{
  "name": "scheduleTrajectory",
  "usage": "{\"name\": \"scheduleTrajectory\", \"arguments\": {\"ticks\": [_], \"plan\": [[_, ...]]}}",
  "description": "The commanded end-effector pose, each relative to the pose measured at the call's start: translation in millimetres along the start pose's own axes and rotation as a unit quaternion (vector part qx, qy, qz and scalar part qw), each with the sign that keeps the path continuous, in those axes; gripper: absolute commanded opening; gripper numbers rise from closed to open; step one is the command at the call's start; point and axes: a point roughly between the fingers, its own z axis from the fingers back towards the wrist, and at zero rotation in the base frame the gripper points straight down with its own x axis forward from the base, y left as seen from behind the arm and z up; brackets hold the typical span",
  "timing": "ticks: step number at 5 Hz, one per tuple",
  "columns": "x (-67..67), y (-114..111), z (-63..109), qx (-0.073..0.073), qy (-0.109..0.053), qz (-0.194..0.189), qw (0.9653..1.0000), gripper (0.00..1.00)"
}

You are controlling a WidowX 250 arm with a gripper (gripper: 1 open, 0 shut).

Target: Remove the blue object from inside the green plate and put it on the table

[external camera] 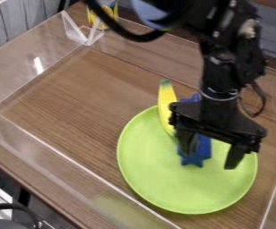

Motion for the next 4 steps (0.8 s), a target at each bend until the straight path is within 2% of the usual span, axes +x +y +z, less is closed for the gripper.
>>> {"name": "scheduleTrajectory", "arguments": {"ticks": [1, 2, 4], "plan": [[16.1, 3, 7.1, -0.009, -0.028, 0.016, 0.9994, 1.00], [18.9, 6, 3.6, -0.005, -0.032, 0.035, 0.9988, 1.00], [16.0, 10, -11.0, -0.007, -0.036, 0.006, 0.9993, 1.00]]}}
